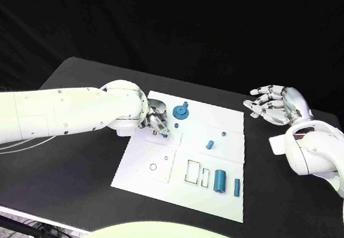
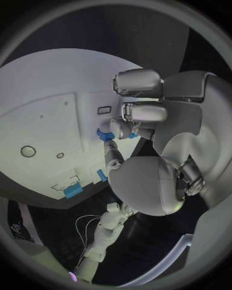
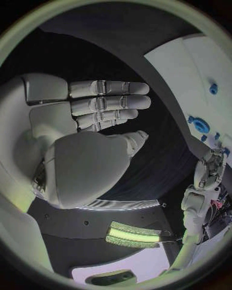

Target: Assemble the parts on the task board

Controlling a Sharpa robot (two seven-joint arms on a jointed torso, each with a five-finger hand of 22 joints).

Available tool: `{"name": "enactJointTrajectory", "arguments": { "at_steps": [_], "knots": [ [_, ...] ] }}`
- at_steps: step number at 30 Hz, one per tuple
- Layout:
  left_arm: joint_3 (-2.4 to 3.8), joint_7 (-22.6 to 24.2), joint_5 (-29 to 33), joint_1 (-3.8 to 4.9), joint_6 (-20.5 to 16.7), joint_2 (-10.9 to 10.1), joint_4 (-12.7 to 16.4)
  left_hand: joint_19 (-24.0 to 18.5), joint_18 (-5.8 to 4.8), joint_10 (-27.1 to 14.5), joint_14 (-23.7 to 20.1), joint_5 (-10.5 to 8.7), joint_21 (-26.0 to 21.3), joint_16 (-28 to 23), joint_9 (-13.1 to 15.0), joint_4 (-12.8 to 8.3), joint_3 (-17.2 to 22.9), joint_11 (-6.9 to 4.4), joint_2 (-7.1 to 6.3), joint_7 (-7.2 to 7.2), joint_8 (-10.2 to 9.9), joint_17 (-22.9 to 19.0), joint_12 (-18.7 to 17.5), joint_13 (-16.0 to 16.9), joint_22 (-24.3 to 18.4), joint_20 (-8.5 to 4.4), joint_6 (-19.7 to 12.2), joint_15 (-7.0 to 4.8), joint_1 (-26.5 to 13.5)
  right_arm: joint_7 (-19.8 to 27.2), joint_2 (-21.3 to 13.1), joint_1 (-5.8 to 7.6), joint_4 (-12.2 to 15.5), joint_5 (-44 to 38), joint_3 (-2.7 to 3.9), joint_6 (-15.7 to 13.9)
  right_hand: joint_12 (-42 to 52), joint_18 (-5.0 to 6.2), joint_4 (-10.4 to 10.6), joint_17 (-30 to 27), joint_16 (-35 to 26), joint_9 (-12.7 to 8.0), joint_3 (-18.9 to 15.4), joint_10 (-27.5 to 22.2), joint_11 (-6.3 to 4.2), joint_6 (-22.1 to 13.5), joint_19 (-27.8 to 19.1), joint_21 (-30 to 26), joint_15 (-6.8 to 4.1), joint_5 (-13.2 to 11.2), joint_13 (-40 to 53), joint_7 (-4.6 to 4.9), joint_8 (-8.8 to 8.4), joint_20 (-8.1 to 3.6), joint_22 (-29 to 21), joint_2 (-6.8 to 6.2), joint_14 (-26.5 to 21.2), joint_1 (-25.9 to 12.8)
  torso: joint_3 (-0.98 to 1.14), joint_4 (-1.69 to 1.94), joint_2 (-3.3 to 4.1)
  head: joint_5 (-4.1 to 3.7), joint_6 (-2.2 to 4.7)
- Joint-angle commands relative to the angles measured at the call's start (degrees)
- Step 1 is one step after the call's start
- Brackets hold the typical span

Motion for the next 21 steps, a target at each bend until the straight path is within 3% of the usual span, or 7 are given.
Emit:
{"name": "enactJointTrajectory", "arguments": {
  "at_steps": [1,21],
  "knots": [
    [0.01,0.02,-0.79,0.02,-0.83,-0.03,0.46,0.44,-0.74,0.45,5.96,0.01,0.35,0.21,-0.14,-6.55,6.05,-0.11,1.22,-4.40,0.00,15.08,-0.16,-0.06,0.07,-0.03,4.82,-0.42,0.62,0.49,-0.01,-0.04,0.03,-0.59,0.02,0.53,-0.30,0.67,0.07,0.09,-0.20,-0.08,0.39,-0.08,0.13,-0.21,-0.08,-0.34,0.14,0.20,-0.09,0.70,0.27,0.28,-0.05,-0.10,0.21,0.44,-0.01,-0.04,-0.06,-0.01,-0.12],
    [0.02,0.31,-1.60,-0.03,-3.63,-0.97,2.19,0.46,-0.74,0.35,5.96,0.04,0.36,0.21,-0.21,-6.86,6.16,-0.16,1.42,-4.43,-0.14,15.08,-0.35,-0.31,0.09,-0.07,4.81,-0.47,0.76,0.55,-0.03,-0.09,-0.01,-0.54,0.02,0.53,-0.29,0.67,0.11,0.11,-0.24,-0.08,0.39,-0.07,0.14,-0.20,-0.06,-0.36,0.15,0.20,-0.12,0.70,0.28,0.28,-0.08,-0.10,0.24,0.40,-0.03,0.01,-0.07,-0.01,-0.39]
  ]
}}
